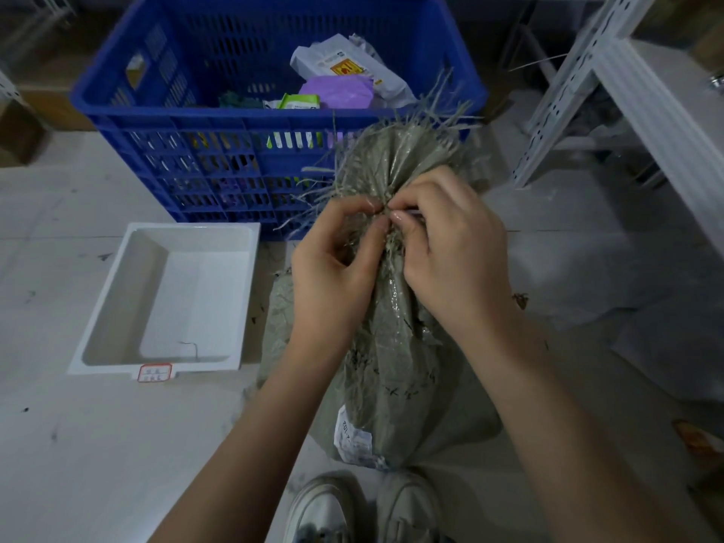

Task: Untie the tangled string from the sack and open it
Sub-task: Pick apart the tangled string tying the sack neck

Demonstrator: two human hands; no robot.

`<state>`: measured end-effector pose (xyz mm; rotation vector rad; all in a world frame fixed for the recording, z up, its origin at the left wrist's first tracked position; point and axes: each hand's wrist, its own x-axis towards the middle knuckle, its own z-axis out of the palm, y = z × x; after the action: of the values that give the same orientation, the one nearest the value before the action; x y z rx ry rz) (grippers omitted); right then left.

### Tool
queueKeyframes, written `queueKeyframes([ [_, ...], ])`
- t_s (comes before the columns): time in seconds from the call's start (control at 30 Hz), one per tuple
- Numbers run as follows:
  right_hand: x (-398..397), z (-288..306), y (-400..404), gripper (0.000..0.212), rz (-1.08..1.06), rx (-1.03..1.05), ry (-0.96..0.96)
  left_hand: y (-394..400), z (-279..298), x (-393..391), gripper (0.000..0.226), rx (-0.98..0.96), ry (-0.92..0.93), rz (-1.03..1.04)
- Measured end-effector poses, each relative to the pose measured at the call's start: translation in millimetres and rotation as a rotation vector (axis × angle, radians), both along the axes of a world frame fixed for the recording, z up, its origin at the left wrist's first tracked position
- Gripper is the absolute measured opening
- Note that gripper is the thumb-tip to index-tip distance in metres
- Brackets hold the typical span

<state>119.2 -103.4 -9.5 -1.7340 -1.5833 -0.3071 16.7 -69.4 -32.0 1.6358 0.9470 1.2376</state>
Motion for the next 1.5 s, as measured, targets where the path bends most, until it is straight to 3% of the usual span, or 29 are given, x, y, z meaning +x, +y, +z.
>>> queueKeyframes([
  [0.27,5,-5,7,0.012,0.044,0.092,0.101,-5,2,8,0.019,0.111,0.223,0.059],
  [0.63,7,-18,8,0.006,0.061,0.087,0.252,5,-4,8,0.016,0.243,0.337,0.102],
  [0.8,-3,-24,8,0.008,0.008,0.128,0.256,-1,-7,12,0.017,0.204,0.227,0.167],
  [1.07,-16,-39,8,0.007,-0.120,0.183,0.383,-8,-14,13,0.006,-0.056,0.072,0.160],
  [1.13,-18,-43,8,0.007,-0.162,0.170,0.448,-9,-16,14,0.018,-0.131,-0.003,0.149],
  [1.23,-16,-47,6,0.008,-0.096,0.125,0.540,-8,-18,11,0.014,-0.199,-0.019,0.119],
  [1.3,-12,-47,4,0.009,-0.029,0.080,0.532,-4,-21,5,0.003,-0.157,0.064,0.082],
  [1.43,-8,-45,5,0.008,-0.036,0.053,0.365,1,-22,0,0.017,0.276,0.578,0.168],
  [1.5,-8,-44,6,0.009,-0.070,0.064,0.274,1,-19,1,0.013,0.358,0.686,0.261],
])
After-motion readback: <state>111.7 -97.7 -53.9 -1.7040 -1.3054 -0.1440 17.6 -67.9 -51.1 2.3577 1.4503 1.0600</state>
